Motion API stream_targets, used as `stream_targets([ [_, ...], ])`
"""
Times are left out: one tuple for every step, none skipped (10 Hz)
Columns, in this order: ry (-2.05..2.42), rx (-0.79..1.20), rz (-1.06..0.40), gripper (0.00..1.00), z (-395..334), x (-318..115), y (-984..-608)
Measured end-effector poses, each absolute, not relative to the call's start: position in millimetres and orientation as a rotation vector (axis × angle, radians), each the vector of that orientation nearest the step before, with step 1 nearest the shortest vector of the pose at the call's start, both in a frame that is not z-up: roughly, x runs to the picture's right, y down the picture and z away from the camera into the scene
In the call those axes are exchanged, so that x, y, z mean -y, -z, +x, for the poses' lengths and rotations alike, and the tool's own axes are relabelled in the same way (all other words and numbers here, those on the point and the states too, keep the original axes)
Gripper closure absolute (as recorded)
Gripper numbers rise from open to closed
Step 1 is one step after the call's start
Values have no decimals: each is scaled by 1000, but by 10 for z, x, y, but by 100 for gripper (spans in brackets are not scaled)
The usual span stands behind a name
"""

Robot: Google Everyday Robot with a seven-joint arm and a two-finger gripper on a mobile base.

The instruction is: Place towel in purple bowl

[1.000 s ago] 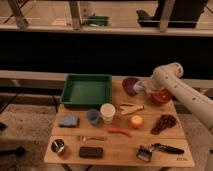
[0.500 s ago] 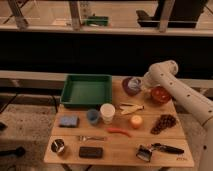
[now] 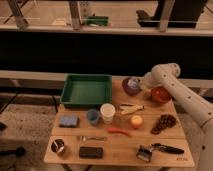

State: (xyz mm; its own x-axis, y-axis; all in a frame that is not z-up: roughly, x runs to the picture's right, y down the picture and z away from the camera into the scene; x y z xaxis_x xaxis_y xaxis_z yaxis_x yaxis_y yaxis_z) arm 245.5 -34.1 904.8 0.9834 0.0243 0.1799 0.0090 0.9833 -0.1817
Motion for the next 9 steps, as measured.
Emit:
stream_targets([
  [-2, 193, -173, 43, 2401, 377, -9061],
  [3, 199, -166, 34, 2370, 401, -9072],
  [9, 205, -156, 23, 2336, 449, -9078],
  [16, 212, -150, 20, 2279, 483, -9093],
  [22, 216, -144, 20, 2220, 516, -9110],
  [24, 218, -137, 20, 2188, 547, -9135],
  [23, 218, -129, 20, 2184, 570, -9166],
  [15, 210, -119, 20, 2196, 598, -9197],
  [3, 201, -106, 20, 2199, 642, -9233],
])
